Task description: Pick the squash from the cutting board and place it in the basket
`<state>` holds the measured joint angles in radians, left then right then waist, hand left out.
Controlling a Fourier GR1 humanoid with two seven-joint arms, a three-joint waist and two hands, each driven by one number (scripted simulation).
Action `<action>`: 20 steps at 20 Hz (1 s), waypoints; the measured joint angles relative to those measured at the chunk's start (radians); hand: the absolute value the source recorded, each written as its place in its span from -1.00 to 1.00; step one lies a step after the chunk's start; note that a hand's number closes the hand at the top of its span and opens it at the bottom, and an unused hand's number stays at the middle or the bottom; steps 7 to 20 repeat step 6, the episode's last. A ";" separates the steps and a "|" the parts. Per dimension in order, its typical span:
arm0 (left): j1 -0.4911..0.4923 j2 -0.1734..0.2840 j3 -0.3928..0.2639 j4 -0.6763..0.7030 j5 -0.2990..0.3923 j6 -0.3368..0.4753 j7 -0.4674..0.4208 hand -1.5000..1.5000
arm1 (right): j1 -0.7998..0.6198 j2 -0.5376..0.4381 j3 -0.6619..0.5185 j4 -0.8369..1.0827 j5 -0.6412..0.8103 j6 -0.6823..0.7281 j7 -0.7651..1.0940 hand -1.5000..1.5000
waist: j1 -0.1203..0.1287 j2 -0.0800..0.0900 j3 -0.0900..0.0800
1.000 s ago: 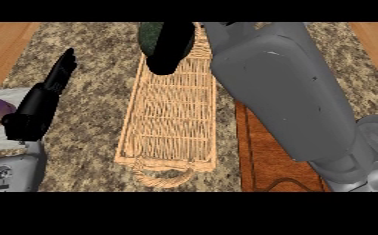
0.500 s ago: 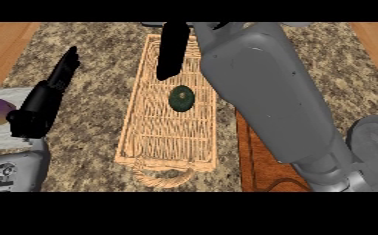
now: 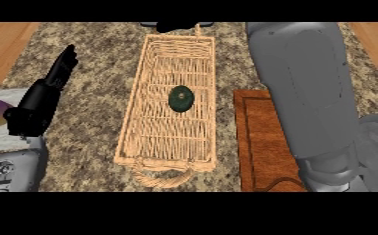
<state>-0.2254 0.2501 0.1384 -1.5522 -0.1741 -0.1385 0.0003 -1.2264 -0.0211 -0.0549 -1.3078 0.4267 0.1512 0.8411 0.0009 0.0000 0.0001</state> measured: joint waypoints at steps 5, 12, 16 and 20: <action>0.022 -0.008 -0.006 0.000 -0.006 0.003 -0.020 0.00 | 0.059 -0.067 -0.105 -0.039 0.004 -0.097 -0.015 -1.00 | -0.003 0.000 0.000; 0.020 -0.009 -0.006 -0.004 -0.007 0.004 -0.016 0.00 | 0.069 -0.086 -0.127 -0.046 -0.001 -0.105 -0.020 -1.00 | -0.003 -0.001 0.000; 0.020 -0.009 -0.006 -0.004 -0.007 0.004 -0.016 0.00 | 0.069 -0.086 -0.127 -0.046 -0.001 -0.105 -0.020 -1.00 | -0.003 -0.001 0.000; 0.020 -0.009 -0.006 -0.004 -0.007 0.004 -0.016 0.00 | 0.069 -0.086 -0.127 -0.046 -0.001 -0.105 -0.020 -1.00 | -0.003 -0.001 0.000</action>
